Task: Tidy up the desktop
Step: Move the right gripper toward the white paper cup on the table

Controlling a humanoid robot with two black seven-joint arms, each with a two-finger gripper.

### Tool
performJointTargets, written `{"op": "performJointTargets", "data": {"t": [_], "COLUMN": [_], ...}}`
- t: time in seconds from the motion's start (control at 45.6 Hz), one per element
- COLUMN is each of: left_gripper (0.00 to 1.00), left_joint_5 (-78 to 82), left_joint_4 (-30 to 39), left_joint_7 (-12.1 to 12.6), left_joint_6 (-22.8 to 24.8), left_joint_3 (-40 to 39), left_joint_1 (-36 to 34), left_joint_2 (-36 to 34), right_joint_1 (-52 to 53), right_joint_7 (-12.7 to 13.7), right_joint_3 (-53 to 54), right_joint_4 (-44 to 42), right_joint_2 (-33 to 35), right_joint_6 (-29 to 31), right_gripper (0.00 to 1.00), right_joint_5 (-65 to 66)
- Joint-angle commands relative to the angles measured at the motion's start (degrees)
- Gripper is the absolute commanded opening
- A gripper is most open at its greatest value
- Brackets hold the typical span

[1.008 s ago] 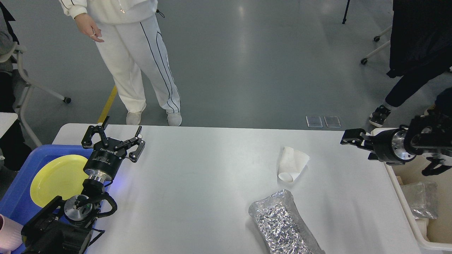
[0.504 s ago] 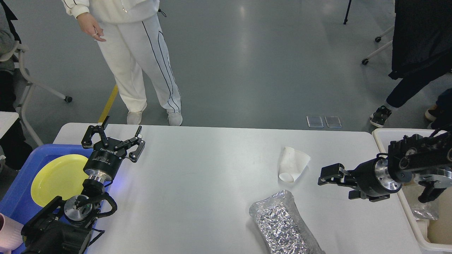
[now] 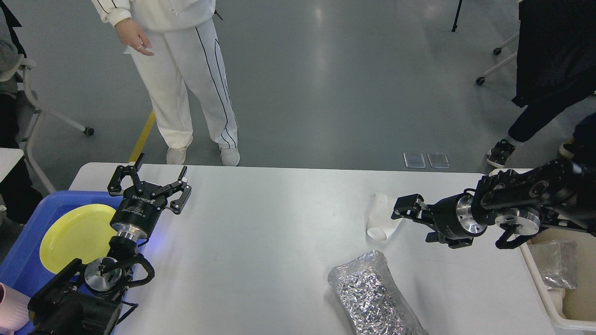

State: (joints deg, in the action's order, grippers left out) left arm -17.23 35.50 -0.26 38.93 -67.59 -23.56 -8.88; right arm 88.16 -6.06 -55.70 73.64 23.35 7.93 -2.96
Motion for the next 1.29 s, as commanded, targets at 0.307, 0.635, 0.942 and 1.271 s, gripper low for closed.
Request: {"op": "performJointTargets", "data": {"t": [0.307,0.635,0.942,1.271], "left_gripper": [0.96,0.96,0.96,0.96], "left_joint_5": [0.0,0.0,0.0,0.0], "left_joint_4": [0.0,0.0,0.0,0.0], "left_joint_7": [0.0,0.0,0.0,0.0], "left_joint_6": [0.0,0.0,0.0,0.0], "left_joint_3": [0.0,0.0,0.0,0.0], "left_joint_1": [0.01,0.01,0.01,0.01], "left_joint_2": [0.0,0.0,0.0,0.0], "right_joint_1": [-12.92,-20.39,-22.67,-26.63], "right_joint_7": [0.0,0.0,0.0,0.09], "right_joint_3": [-0.2,0.06,1.03,1.03], "right_joint_4": [-21.78,-32.24,-38.39,-43.05], "right_joint_2": [-9.11,-14.21,-18.43,-20.63], "right_joint_6": [0.33,0.07,0.07,0.15], "right_gripper": [1.0,1.0,1.0,1.0], "right_joint_5": [0.59,0.5,-0.29,-0.29]}}
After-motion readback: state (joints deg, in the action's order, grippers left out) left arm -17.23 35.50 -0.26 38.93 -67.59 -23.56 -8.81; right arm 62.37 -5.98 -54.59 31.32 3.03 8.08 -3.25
